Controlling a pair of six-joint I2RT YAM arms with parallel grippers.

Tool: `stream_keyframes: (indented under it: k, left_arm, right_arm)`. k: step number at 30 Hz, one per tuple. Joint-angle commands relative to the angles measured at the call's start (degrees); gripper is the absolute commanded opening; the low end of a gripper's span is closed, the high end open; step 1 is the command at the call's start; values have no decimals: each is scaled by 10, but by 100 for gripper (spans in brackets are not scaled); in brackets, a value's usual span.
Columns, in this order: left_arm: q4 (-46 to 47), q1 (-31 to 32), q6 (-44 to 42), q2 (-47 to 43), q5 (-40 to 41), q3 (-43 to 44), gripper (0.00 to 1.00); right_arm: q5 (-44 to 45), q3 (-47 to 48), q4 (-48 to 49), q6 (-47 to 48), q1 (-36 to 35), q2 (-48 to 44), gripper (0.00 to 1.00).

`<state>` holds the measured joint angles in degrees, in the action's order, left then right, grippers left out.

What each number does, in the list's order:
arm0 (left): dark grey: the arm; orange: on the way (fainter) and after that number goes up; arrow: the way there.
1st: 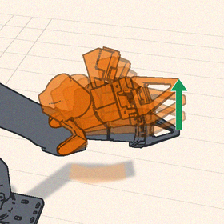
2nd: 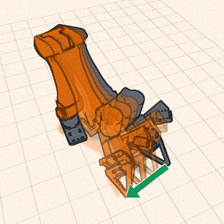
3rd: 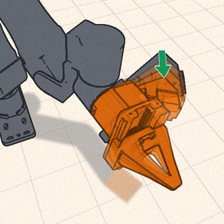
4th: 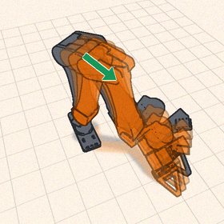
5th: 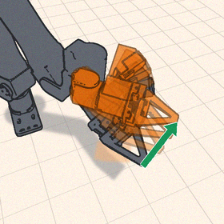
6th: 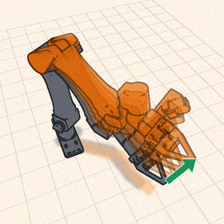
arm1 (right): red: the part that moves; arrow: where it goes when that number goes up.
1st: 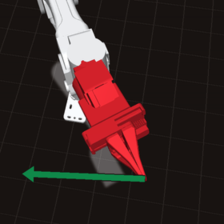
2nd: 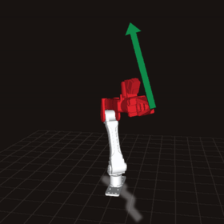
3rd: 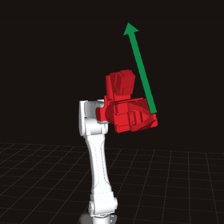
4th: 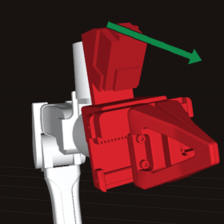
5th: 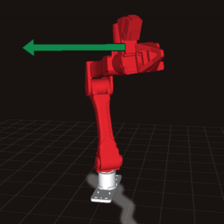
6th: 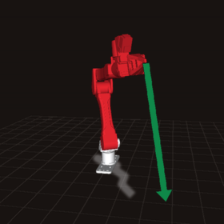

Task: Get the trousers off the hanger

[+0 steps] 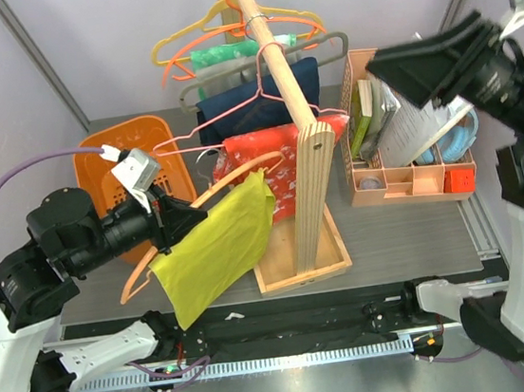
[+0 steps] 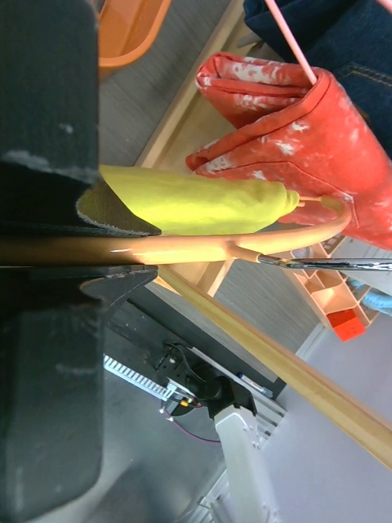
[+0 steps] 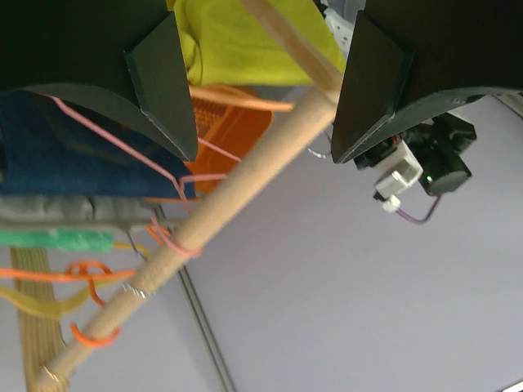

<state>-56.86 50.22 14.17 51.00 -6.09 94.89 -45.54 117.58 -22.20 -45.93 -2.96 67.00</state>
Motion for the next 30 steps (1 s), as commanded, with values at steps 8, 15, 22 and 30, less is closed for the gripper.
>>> stream_keyframes:
  k: [8, 15, 22, 30]
  left_arm:
    - [140, -2, -7, -3, -67, -14, 0]
    - [163, -1, 21, 18, -114, -24, 0]
    - [181, -2, 19, 50, -132, -1, 0]
    - [165, -2, 12, 60, -130, 15, 0]
  right_arm:
    - [72, -337, -169, 189, -2, -163, 63]
    - [-65, -435, -94, 260, -13, -177, 61]
    - [-74, -412, -39, 300, -94, -119, 66]
    - [-51, -370, -44, 348, -144, -79, 67]
